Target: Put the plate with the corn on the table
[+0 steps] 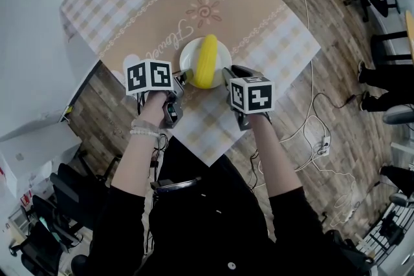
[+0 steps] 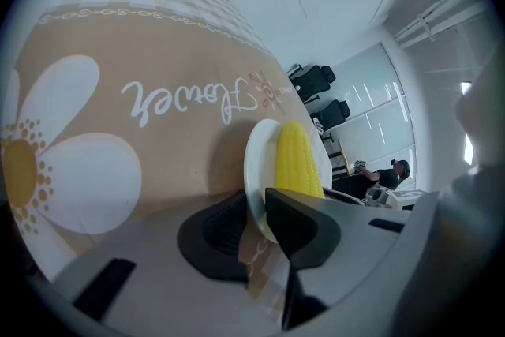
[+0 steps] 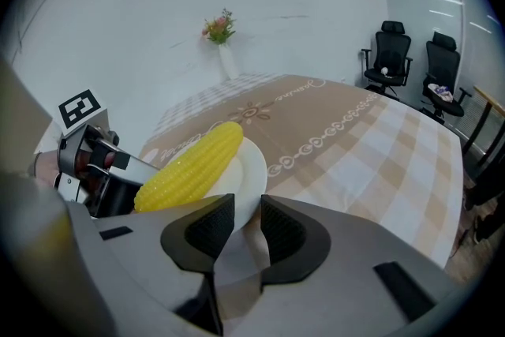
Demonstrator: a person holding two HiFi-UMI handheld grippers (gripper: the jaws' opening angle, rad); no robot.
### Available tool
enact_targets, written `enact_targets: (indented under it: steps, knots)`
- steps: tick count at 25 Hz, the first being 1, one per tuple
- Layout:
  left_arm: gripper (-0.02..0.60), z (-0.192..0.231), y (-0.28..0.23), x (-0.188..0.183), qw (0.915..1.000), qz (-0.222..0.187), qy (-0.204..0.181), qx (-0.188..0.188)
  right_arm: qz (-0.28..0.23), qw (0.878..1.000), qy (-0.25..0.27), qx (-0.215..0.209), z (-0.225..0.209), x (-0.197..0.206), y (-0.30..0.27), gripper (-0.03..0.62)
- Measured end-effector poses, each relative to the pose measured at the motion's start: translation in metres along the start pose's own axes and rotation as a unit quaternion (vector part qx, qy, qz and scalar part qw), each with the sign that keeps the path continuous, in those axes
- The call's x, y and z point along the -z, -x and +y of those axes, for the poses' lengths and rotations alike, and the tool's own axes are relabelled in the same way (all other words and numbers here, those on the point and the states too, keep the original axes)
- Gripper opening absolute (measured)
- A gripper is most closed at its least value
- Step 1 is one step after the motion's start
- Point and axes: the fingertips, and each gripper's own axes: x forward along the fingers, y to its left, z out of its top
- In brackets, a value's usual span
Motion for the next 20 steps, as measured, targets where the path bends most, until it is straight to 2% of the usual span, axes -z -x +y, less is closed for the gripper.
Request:
enact_targets:
  steps: [6, 14, 20]
  knots:
    - [0.076, 0.007, 0.005, -0.003, 0.9999, -0.012, 0.010, -0.004, -0.002, 1.000, 0.001, 0.006, -0.001, -0.001, -0.001, 0.132]
    - [0.075, 0.009, 0.011, -0.002, 0.9998, -0.015, -0.001, -0.016, -0.005, 1.000, -0.005, 0.011, -0.001, -0.003, 0.001, 0.130]
    - [0.075, 0.017, 0.023, -0.006, 0.9985, -0.044, -0.010, -0.032, -0.019, 1.000, -0.016, 0.016, 0.000, -0.002, 0.001, 0.127]
